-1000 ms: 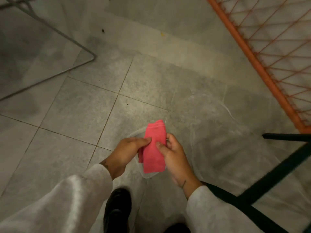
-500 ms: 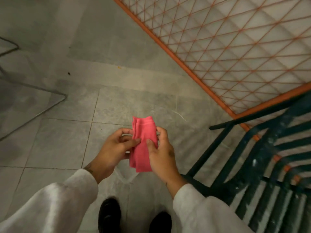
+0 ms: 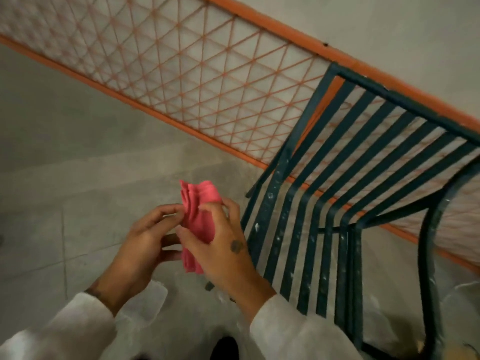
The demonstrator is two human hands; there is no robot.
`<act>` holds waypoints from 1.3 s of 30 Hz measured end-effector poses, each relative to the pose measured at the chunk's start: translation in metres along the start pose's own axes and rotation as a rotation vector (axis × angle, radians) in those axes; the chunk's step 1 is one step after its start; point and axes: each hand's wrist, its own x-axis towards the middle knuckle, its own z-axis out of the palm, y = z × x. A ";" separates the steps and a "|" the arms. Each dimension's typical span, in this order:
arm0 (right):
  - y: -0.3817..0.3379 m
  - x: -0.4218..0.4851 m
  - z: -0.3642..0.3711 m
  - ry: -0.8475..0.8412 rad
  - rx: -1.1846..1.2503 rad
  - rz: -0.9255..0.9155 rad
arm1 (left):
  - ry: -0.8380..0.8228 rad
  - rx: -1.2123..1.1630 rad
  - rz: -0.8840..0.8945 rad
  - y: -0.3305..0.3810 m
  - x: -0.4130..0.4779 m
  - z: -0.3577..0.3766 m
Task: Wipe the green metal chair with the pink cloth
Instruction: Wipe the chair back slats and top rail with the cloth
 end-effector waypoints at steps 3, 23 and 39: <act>0.017 -0.012 -0.024 -0.022 0.046 0.106 | -0.129 -0.008 -0.079 0.000 -0.003 0.028; 0.118 -0.111 -0.037 0.427 0.396 0.382 | -0.381 0.581 -0.140 -0.115 0.028 0.029; 0.198 -0.116 0.057 -0.051 -0.466 0.044 | -0.437 0.288 -0.323 -0.142 0.073 0.028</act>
